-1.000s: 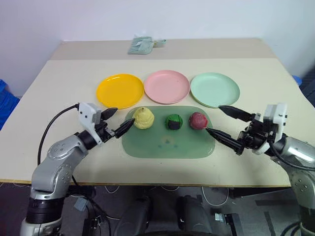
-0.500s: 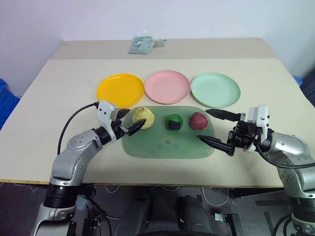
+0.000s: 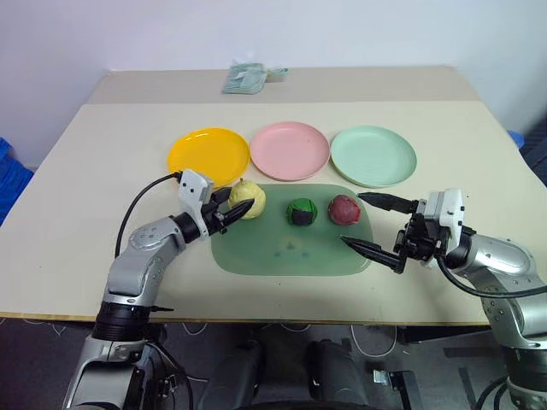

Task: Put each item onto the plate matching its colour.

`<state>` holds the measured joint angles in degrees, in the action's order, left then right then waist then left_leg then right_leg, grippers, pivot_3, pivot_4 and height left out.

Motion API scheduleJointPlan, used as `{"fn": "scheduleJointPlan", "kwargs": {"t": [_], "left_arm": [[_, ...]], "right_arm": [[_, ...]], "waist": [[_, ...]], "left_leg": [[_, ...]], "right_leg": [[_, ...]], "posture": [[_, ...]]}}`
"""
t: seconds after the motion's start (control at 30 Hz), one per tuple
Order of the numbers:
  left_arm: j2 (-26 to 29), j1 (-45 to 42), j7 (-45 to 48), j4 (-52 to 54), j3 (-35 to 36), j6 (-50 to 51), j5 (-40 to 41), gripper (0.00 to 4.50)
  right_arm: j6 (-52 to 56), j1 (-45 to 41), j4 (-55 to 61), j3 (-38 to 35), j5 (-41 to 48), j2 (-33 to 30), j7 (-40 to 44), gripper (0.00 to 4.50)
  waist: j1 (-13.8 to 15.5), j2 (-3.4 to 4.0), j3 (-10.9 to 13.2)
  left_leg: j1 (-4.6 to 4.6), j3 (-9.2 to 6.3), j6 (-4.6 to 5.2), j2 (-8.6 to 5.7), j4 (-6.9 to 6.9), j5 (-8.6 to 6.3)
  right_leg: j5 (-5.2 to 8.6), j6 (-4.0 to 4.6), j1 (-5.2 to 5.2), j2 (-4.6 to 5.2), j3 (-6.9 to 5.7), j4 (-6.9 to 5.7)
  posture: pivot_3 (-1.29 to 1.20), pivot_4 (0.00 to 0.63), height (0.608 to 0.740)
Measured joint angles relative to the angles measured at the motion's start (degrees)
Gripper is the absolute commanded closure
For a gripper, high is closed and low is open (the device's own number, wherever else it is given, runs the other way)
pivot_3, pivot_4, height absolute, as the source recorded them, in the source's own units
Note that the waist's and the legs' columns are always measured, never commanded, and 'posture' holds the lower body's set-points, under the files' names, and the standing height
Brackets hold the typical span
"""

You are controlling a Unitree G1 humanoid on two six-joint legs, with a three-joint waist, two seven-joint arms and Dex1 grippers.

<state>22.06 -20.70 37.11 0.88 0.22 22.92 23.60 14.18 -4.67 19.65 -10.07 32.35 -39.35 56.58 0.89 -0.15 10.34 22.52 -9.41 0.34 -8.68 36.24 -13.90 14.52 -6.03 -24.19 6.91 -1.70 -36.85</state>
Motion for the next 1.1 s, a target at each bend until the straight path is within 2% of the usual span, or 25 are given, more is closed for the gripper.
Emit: {"fn": "scheduleJointPlan", "kwargs": {"t": [0.13, 0.23, 0.33, 0.47, 0.73, 0.9, 1.1], "left_arm": [[-2.34, -1.31, -1.9, -2.46, 0.89, -0.96, -0.48, 1.98], [-4.56, -6.2, -7.69, -7.69, 3.77, -1.64, -0.75, 1.98], [-4.6, -14.07, -13.2, -16.03, 7.24, -4.69, -2.95, 1.98], [-5.46, -24.15, -20.09, -29.06, 9.01, -11.25, -7.09, 1.98], [-8.51, -28.19, -25.03, -41.89, 9.6, -17.62, -10.69, 1.98], [-8.67, -28.82, -25.2, -44.87, 9.95, -21.17, -11.12, 0.04], [-8.76, -28.38, -23.82, -42.23, 9.95, -22.15, -11.5, 0.04]], "right_arm": [[-0.12, 0.19, 0.42, -0.44, 0.0, 0.0, -0.78, 0.0], [-0.23, 0.17, 0.52, -0.5, 0.0, 0.06, -1.28, 0.0], [-0.47, -0.78, 0.35, -0.48, -0.21, 1.18, -2.82, 0.0], [-2.28, -7.2, -1.23, 0.83, -3.38, 5.15, -7.87, 0.0], [-3.39, -12.58, -4.3, 6.07, -9.2, 10.75, -13.57, 0.0], [-3.56, -13.16, -4.31, 6.6, -9.76, 11.35, -14.39, 0.0], [-3.25, -13.24, -4.32, 6.66, -9.88, 11.52, -15.55, 0.0]], "waist": [[0.01, 0.0, 0.0], [0.03, -0.08, 0.05], [-0.04, -0.12, 0.07], [-0.08, -0.18, 0.08], [-0.16, -0.28, 0.09], [-0.13, -0.28, 0.09], [-0.23, -0.28, 0.09]], "left_leg": [[0.0, -0.01, -0.03, 0.0, 0.02, 0.02], [0.0, -0.01, -0.09, 0.05, 0.07, 0.06], [-0.01, 0.0, -0.13, 0.06, 0.11, 0.08], [0.0, 0.02, -0.24, 0.05, 0.16, 0.16], [0.17, 0.02, -0.48, 0.04, 0.13, 0.3], [0.2, 0.02, -0.48, 0.04, 0.22, 0.3], [0.22, 0.02, -0.46, 0.04, 0.36, 0.29]], "right_leg": [[-0.05, -0.01, 0.01, -0.02, 0.0, -0.02], [-0.13, -0.01, 0.01, -0.08, -0.01, -0.03], [-0.2, -0.02, 0.01, -0.1, -0.01, -0.05], [-0.31, -0.07, 0.01, -0.11, 0.0, -0.04], [-0.33, -0.08, -0.17, -0.12, 0.01, -0.05], [-0.33, -0.07, -0.18, -0.13, 0.0, -0.1], [-0.43, -0.09, -0.17, -0.14, 0.01, -0.16]], "posture": [[0.0, 0.15, 0.74], [0.0, 0.15, 0.74], [0.0, 0.15, 0.74], [0.0, 0.15, 0.74], [0.0, 0.15, 0.74], [0.0, 0.15, 0.74], [0.0, 0.15, 0.74]]}}
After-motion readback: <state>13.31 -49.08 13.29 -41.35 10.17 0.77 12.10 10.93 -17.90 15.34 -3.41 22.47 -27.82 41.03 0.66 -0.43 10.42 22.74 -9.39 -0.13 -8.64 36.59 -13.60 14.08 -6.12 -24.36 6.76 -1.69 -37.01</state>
